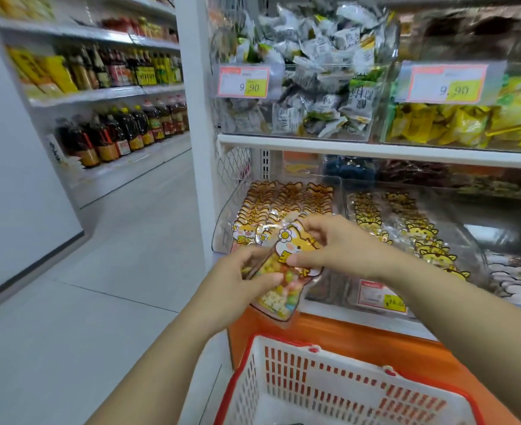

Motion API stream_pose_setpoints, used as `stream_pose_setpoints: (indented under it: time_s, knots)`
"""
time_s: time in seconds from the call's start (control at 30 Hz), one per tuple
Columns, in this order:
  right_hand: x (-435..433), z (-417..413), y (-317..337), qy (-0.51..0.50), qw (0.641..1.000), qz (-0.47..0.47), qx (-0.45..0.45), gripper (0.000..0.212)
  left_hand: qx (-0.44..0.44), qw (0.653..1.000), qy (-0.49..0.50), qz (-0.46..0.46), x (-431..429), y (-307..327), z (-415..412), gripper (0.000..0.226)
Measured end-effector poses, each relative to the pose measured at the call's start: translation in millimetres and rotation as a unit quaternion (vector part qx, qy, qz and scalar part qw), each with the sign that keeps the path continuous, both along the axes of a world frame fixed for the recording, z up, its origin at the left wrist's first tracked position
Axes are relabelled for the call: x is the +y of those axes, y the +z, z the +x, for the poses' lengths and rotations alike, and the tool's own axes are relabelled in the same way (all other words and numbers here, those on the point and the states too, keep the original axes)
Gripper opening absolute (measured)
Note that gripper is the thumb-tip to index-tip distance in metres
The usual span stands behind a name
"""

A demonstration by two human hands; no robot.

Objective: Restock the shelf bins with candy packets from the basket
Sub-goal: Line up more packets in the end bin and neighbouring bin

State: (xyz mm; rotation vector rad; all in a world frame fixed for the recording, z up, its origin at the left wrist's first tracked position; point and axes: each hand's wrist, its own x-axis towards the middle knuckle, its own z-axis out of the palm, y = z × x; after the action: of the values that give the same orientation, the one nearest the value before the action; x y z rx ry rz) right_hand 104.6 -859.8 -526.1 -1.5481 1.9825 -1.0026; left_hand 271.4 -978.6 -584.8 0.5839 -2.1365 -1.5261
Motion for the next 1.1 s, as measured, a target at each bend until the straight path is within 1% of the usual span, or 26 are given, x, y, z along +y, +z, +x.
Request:
stream_pose_setpoints:
  time_s: [0.03, 0.1, 0.17, 0.2, 0.23, 0.3, 0.37, 0.5, 0.6, 0.67, 0.7, 0.73, 0.8, 0.87, 0.9, 0.93, 0.97, 1.03, 1.1]
  knots:
    - [-11.4, 0.1, -0.5, -0.011, 1.000, -0.026, 0.005, 0.020, 0.017, 0.999, 0.048, -0.015, -7.5, 2.9, 0.4, 0.037]
    - [-35.0, -1.1, -5.5, -0.061, 0.994, -0.085, 0.041, 0.023, 0.037, 0.987, 0.151, -0.047, -24.4, 3.7, 1.0, 0.043]
    - [-59.2, -4.5, -15.3, -0.134, 0.978, -0.141, 0.081, 0.024, 0.016, 0.972, 0.220, -0.079, -39.8, 0.4, 2.9, 0.051]
    - [-71.0, -8.4, -20.1, -0.157, 0.972, -0.152, 0.089, 0.025, -0.004, 0.969, 0.232, -0.091, -45.3, -1.5, 3.9, 0.051]
    - [-82.0, -12.1, -24.5, -0.165, 0.971, -0.146, 0.095, 0.026, -0.030, 0.966, 0.232, -0.107, -49.5, -4.3, 4.3, 0.051]
    - [-101.9, -19.1, -34.1, -0.155, 0.976, -0.100, 0.112, 0.029, -0.069, 0.961, 0.222, -0.148, -55.1, -9.8, 3.7, 0.049]
    - [-119.2, -23.9, -42.7, -0.129, 0.981, -0.045, 0.135, 0.033, -0.084, 0.958, 0.219, -0.164, -59.5, -13.8, 2.5, 0.048]
    - [-150.2, -31.1, -42.7, -0.048, 0.986, 0.018, 0.159, 0.035, -0.100, 0.956, 0.213, -0.176, -65.3, -19.6, -0.2, 0.045]
    - [-168.7, -28.4, -53.1, 0.014, 0.969, 0.090, 0.230, 0.039, -0.101, 0.953, 0.200, -0.204, -63.2, -20.9, -4.9, 0.042]
    - [-174.9, -25.4, -71.6, 0.035, 0.942, 0.125, 0.311, 0.048, -0.117, 0.947, 0.196, -0.226, -62.2, -22.6, -7.4, 0.040]
    - [-174.3, -25.5, -75.6, 0.031, 0.932, 0.125, 0.339, 0.053, -0.127, 0.943, 0.196, -0.236, -62.1, -23.6, -7.9, 0.040]
    - [-172.0, -28.2, -74.1, 0.018, 0.932, 0.108, 0.345, 0.059, -0.139, 0.938, 0.198, -0.247, -61.7, -24.2, -8.2, 0.040]
    - [-162.0, -38.5, -60.6, -0.025, 0.955, 0.059, 0.291, 0.065, -0.152, 0.927, 0.202, -0.278, -60.5, -26.4, -8.7, 0.040]
    - [-143.8, -48.9, -47.3, -0.065, 0.964, 0.021, 0.258, 0.055, -0.144, 0.920, 0.194, -0.307, -57.8, -26.5, -10.7, 0.039]
    - [-133.6, -53.4, -45.2, -0.075, 0.960, 0.027, 0.269, 0.047, -0.137, 0.919, 0.184, -0.321, -57.0, -25.0, -13.4, 0.039]
    - [-123.0, -54.4, -43.5, -0.074, 0.953, 0.053, 0.289, 0.043, -0.131, 0.918, 0.168, -0.336, -57.4, -22.4, -18.0, 0.040]
    - [-115.1, -53.8, -45.5, -0.069, 0.943, 0.089, 0.313, 0.045, -0.128, 0.915, 0.147, -0.353, -58.8, -19.2, -25.0, 0.041]
    - [-108.3, -48.3, -52.2, -0.061, 0.918, 0.136, 0.368, 0.059, -0.143, 0.903, 0.094, -0.394, -68.5, -15.2, -44.7, 0.047]
    - [-110.5, -43.2, -61.3, -0.071, 0.895, 0.145, 0.415, 0.073, -0.185, 0.886, 0.054, -0.423, -82.2, -13.0, -67.0, 0.049]
